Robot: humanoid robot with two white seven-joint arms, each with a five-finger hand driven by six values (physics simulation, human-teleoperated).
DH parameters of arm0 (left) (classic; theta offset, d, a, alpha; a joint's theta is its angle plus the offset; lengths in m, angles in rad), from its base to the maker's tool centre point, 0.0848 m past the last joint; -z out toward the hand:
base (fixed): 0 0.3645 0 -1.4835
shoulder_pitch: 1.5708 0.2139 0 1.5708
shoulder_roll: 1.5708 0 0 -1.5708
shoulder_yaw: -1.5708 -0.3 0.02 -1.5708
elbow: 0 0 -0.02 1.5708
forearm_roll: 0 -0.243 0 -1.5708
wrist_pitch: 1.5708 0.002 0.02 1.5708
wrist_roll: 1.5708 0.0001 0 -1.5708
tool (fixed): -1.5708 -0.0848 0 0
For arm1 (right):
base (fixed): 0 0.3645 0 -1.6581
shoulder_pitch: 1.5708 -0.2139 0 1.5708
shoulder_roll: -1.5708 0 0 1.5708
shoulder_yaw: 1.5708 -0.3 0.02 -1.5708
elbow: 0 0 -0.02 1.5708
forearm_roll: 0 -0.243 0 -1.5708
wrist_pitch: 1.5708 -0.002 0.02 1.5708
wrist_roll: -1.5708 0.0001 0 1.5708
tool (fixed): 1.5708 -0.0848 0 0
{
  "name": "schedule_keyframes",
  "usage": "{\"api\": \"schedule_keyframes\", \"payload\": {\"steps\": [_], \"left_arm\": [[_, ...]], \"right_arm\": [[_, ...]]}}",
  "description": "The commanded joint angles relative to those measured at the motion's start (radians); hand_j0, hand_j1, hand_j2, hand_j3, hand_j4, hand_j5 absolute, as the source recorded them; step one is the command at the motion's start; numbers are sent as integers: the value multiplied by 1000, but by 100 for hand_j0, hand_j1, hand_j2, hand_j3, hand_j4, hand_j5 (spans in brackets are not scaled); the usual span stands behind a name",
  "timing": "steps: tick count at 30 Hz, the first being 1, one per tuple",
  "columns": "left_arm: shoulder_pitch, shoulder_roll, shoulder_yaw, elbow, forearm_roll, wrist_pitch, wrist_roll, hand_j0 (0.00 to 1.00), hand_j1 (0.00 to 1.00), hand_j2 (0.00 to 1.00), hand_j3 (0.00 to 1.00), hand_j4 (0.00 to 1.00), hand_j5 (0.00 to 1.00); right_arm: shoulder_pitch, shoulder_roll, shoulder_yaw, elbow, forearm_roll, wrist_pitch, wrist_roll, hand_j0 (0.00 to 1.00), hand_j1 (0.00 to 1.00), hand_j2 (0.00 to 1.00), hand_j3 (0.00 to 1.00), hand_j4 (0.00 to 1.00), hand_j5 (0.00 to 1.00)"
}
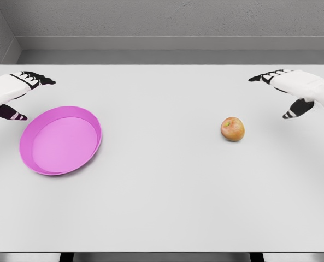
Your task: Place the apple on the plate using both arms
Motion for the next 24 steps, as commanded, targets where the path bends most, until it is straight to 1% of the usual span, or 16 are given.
{"api": "schedule_keyframes", "payload": {"steps": [1,4,6,11,17,24], "left_arm": [[0,1,1,0,6,1,0,100,100,100,100,100,100],[0,1,1,0,6,1,0,100,100,100,100,100,100],[2,1,1,0,6,1,0,100,100,100,100,100,100],[0,0,1,0,-14,1,0,100,100,100,100,100,100],[0,0,4,1,-14,1,2,100,100,100,100,100,100],[-2,0,4,9,-14,1,2,100,100,100,100,100,100]], "right_arm": [[-3,63,79,12,0,1,4,100,100,100,100,100,100],[-20,94,116,23,0,1,4,100,100,100,100,100,100],[-29,117,139,72,0,1,4,100,100,100,100,100,100],[-32,143,164,112,1,1,4,100,100,100,100,100,100],[-32,145,196,124,1,1,4,100,100,100,100,100,100],[-31,145,204,126,1,1,4,100,100,100,100,100,100]]}}
